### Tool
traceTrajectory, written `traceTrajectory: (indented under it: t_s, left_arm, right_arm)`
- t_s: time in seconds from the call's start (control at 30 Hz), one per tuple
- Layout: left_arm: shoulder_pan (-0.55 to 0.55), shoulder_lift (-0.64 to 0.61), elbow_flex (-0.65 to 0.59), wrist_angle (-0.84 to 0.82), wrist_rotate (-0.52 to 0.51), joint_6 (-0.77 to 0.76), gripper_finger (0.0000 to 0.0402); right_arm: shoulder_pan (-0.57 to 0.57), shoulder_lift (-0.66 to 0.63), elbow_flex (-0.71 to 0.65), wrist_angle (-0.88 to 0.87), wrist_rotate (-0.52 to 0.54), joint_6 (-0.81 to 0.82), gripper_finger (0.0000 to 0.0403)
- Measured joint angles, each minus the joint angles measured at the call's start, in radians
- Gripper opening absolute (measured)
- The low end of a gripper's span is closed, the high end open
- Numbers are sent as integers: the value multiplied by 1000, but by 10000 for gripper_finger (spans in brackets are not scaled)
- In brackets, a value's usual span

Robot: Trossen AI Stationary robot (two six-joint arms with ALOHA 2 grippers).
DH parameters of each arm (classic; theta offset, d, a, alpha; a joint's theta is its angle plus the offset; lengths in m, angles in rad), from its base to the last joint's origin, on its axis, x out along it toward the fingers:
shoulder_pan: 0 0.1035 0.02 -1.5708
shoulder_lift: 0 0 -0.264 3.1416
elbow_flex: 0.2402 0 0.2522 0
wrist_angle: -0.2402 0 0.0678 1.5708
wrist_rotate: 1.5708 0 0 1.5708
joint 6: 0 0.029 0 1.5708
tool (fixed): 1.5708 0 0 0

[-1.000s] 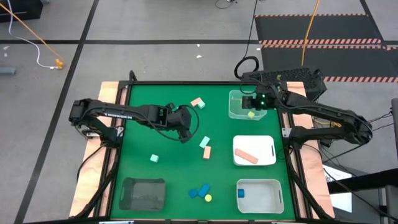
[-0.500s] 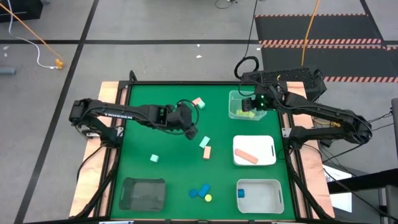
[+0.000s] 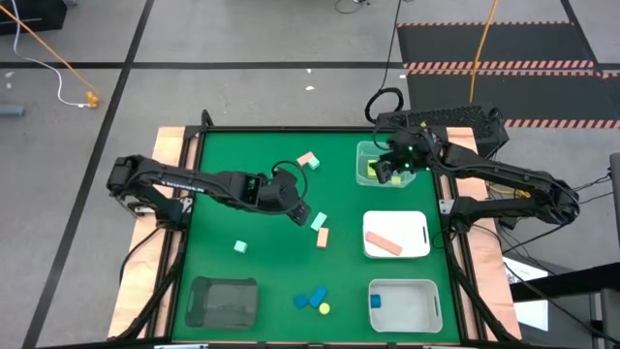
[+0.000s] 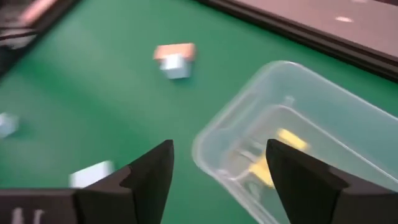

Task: Sort & place blocks by color
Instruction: Put the bottom left light blue block into the black transparent bin

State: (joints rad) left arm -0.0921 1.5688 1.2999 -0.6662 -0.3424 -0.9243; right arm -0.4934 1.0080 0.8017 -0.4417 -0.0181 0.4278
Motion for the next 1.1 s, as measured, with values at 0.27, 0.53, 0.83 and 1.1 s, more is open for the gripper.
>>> traceTrajectory:
  t_s: [0.27,0.53,0.83,1.1]
  left_arm:
    - [-80,46,3,103,-5,24,186]
    - [-140,68,0,-184,83,-154,186]
    - [-206,68,0,-647,247,-485,187]
    - [-229,68,-74,-648,301,-493,233]
  right_arm:
    - [5,0,0,78,-92,-92,243]
    - [5,0,0,68,-92,-116,243]
    - [5,0,0,67,-92,-145,242]
    - [4,0,0,72,-89,-139,242]
